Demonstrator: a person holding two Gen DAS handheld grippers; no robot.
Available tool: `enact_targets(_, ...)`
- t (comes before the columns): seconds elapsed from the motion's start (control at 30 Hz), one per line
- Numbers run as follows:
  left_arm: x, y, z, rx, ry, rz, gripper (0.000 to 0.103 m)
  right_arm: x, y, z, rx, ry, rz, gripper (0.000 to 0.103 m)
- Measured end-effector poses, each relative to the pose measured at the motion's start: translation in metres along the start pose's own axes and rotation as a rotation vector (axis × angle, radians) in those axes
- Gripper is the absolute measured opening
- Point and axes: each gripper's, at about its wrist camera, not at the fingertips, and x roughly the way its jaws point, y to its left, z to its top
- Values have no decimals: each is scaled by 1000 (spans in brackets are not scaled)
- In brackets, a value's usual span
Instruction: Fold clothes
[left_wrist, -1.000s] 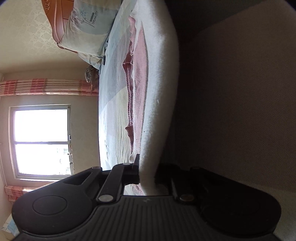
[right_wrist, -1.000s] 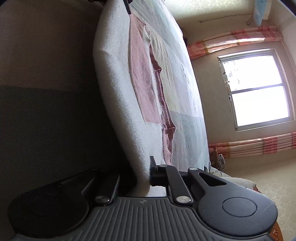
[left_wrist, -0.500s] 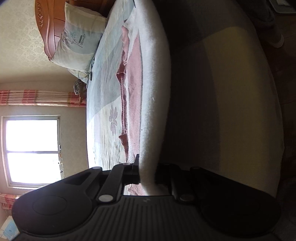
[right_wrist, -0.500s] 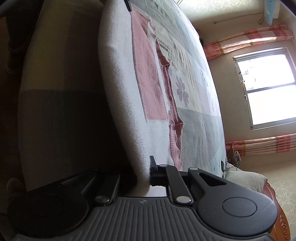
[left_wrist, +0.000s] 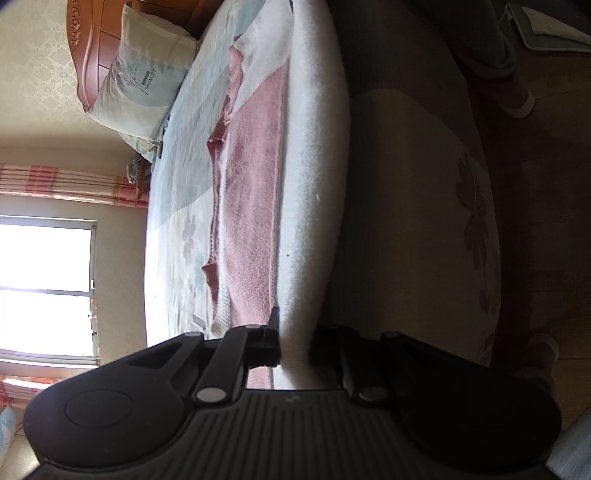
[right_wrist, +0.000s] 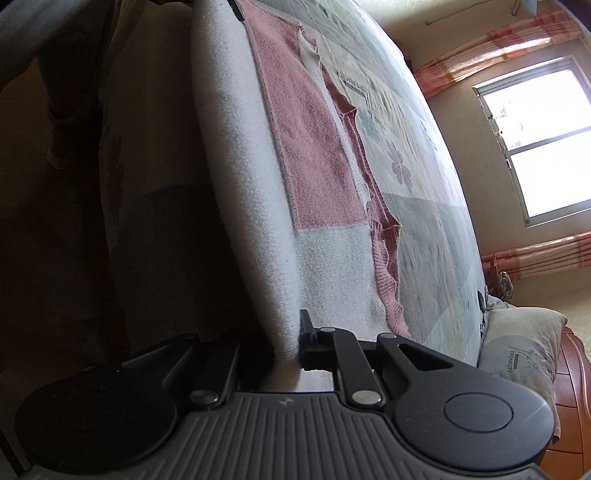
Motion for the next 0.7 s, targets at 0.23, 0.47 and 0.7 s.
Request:
enact_targets(0.23,-44,54,-29,-279,-64,-301,17,-9,-33,-23,71,18,137,38)
enact_targets(0.47,-32,109,-63,-752,-118,-353,16,-43,-97,-52,481,-130,275,55)
enact_targets(0.7,-9,44,-82,-817,12,-441,18,-8,-49,-64,668,-47,340,55)
